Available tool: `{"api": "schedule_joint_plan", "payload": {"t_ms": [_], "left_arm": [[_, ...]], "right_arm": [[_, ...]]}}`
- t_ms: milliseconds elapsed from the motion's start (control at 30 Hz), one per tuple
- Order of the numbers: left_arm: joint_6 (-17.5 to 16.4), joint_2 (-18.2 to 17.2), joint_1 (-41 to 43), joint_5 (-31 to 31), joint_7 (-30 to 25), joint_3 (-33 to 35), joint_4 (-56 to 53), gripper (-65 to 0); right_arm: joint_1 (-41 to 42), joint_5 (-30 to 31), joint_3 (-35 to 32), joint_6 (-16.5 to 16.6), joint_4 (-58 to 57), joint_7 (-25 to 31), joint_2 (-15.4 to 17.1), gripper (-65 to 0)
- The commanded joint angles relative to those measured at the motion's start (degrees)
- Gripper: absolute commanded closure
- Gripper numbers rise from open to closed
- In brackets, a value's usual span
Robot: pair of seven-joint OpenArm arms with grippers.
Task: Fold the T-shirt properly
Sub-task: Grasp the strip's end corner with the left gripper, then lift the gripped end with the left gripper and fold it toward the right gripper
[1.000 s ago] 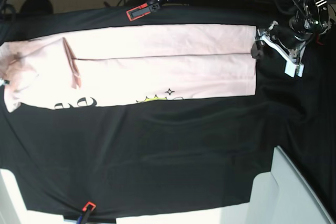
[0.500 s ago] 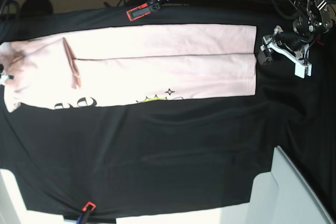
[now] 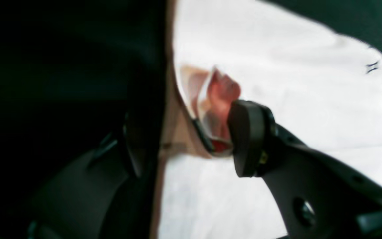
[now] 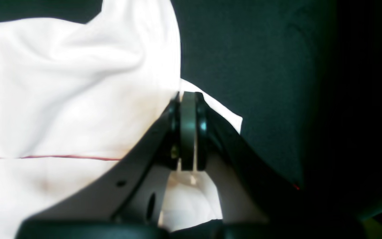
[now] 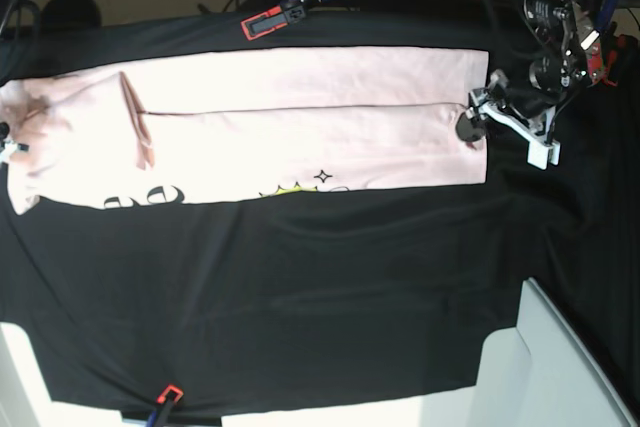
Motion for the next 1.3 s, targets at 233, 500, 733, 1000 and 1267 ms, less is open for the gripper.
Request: {"api": "schedule_joint_plan", "payload": {"t_ms": [233,500,733,1000,1267], "left_arm": [[-0.24,0.85,0.56,0.57,0.71,0.1,1.13,-37.3],[-0.24,0.41,0.47,0.57,0.71,-0.08,0.6,-12.3],[-0.15,0.5,0.74,0.57,0.71,-0.6,0.51,-7.6],[-0.06,0.15,0.47,0.57,0.71,-0.69,1.21,0.0],[2.31,-1.08,1.0,0.57,1.24,-3.24,8.51,0.0]], "right_arm": [[0.74,0.07,0.23,-0.11,1.0,1.24,1.43,0.0],[0.74,0.07,0.23,-0.11,1.0,1.33,1.43,0.0],[0.74,0.07,0.23,-0.11,1.0,1.33,1.43,0.0],[0.74,0.07,0.23,-0.11,1.0,1.16,1.43,0.0],[0.03,0.07,0.23,-0.11,0.91,1.24,1.43,0.0]]}}
